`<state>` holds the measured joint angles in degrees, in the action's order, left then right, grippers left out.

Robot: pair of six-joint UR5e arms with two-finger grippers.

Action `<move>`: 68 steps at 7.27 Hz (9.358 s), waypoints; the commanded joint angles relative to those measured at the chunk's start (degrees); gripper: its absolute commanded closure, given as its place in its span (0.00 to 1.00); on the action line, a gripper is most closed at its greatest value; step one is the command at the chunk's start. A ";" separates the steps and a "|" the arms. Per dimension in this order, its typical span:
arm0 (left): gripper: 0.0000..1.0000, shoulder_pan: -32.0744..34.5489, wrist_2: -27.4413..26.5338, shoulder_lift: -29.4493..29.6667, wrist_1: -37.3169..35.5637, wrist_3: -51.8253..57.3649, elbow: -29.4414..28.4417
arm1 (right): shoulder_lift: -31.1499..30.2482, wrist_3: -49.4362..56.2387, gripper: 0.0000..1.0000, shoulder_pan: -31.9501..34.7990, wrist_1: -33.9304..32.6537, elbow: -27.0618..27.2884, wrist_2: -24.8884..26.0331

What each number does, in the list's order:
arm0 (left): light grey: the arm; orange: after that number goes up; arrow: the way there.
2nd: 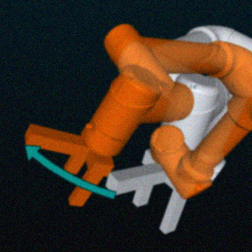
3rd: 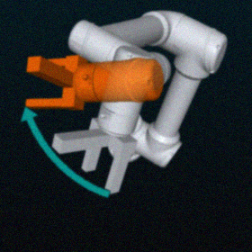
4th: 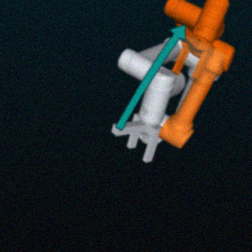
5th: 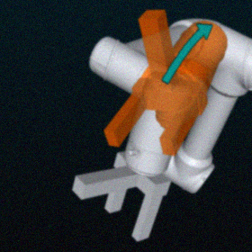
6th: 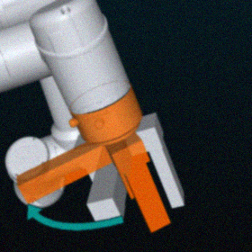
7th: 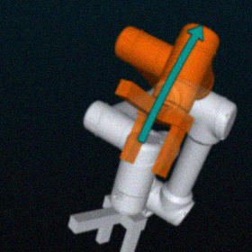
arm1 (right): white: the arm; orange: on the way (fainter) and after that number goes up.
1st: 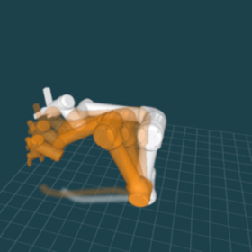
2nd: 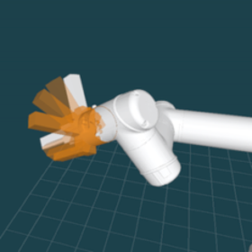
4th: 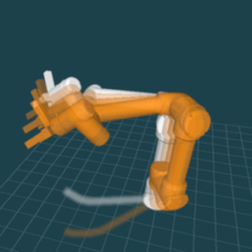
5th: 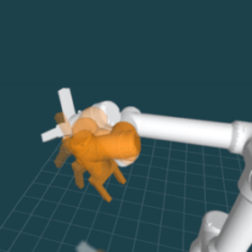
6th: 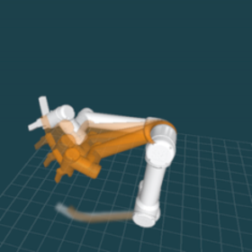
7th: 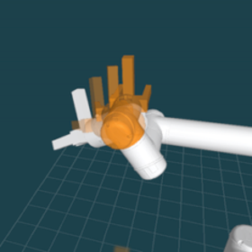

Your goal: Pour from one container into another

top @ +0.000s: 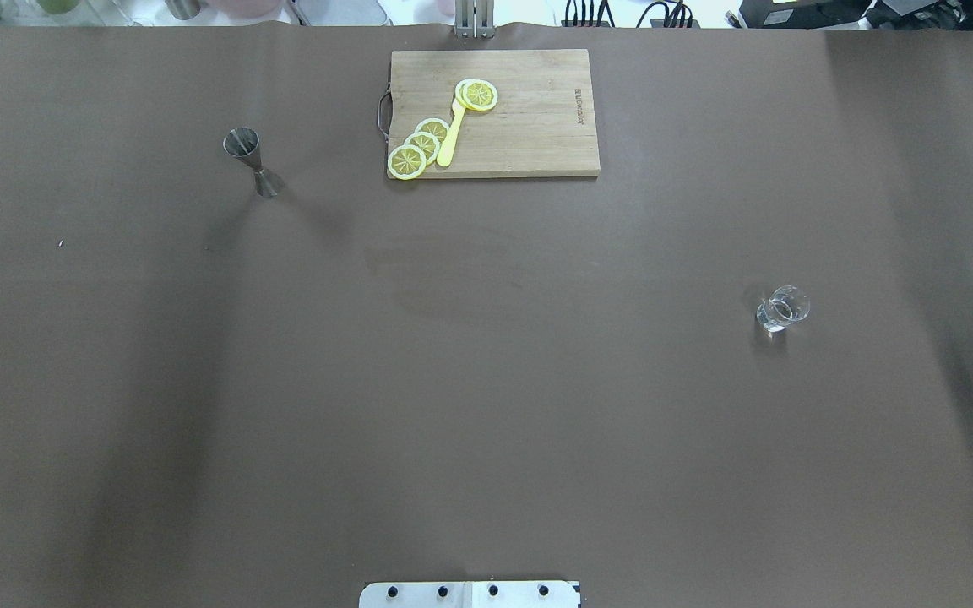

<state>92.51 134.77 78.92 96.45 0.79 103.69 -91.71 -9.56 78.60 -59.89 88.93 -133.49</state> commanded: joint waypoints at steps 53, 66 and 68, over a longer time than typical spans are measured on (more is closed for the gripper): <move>0.42 -61.04 -88.19 40.17 50.86 -70.67 -37.07 | 11.03 13.07 0.35 -25.34 55.59 -20.81 -7.57; 1.00 -60.78 -87.75 39.56 50.78 -70.05 -32.97 | 11.11 11.58 0.28 -25.34 55.67 -20.02 -7.58; 1.00 -60.87 -81.20 39.21 51.21 -66.83 -28.57 | 11.38 11.58 0.29 -25.34 55.59 -20.11 -7.49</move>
<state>31.67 49.58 118.31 147.44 -68.44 72.32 -80.50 2.07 53.26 -4.24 68.86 -141.05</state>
